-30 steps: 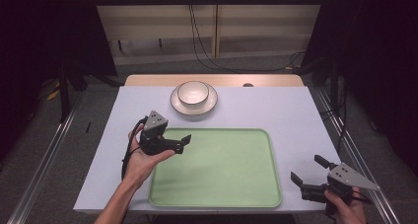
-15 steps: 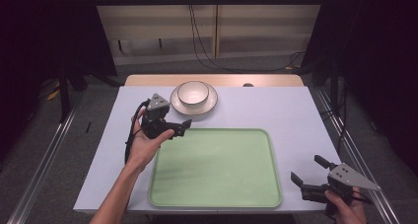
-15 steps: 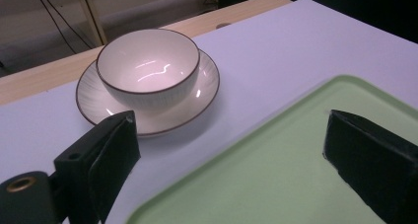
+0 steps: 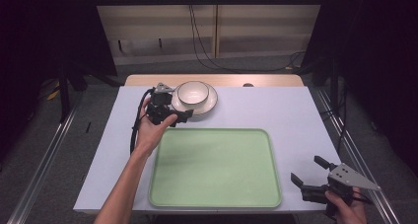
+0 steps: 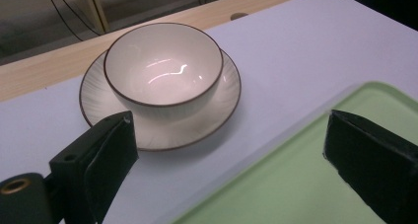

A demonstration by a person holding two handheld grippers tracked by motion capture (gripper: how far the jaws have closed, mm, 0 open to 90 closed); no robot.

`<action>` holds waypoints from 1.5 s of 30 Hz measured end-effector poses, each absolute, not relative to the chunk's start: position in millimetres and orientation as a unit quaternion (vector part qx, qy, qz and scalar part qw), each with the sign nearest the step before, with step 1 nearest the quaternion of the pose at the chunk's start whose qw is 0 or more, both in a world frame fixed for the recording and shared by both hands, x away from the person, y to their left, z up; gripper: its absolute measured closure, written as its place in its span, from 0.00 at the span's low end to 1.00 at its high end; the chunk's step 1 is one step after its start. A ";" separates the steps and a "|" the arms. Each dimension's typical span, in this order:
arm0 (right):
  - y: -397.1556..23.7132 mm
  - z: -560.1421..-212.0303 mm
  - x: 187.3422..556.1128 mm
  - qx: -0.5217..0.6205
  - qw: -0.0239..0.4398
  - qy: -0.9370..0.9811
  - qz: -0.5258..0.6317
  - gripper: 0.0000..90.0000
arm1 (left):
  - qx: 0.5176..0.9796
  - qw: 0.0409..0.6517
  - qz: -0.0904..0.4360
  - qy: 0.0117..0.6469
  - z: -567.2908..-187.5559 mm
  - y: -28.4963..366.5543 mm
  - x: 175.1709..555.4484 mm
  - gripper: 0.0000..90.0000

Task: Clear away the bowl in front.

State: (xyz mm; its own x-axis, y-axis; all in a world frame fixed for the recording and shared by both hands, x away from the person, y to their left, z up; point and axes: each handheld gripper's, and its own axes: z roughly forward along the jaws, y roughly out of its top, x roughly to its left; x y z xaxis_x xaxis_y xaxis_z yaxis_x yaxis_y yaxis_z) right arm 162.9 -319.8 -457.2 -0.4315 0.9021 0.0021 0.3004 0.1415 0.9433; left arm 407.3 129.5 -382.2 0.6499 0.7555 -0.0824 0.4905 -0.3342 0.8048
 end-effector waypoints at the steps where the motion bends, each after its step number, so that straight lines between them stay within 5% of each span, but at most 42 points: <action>1: -319.9 -457.3 162.9 0.436 0.307 0.690 0.490 0.01 | 0.801 0.426 0.153 0.391 -382.8 129.1 409.9 0.07; 19: -320.5 -457.1 162.6 0.435 0.307 0.688 0.492 0.01 | 0.802 0.400 0.151 0.417 -383.0 127.0 453.7 0.04; 38: -320.4 -457.6 162.0 0.432 0.306 0.692 0.492 0.01 | 0.796 0.371 0.153 0.453 -390.4 126.5 502.2 0.18; 45: -320.8 -457.6 161.2 0.432 0.306 0.691 0.492 0.01 | 0.799 0.363 0.123 0.463 -403.1 123.2 516.4 0.31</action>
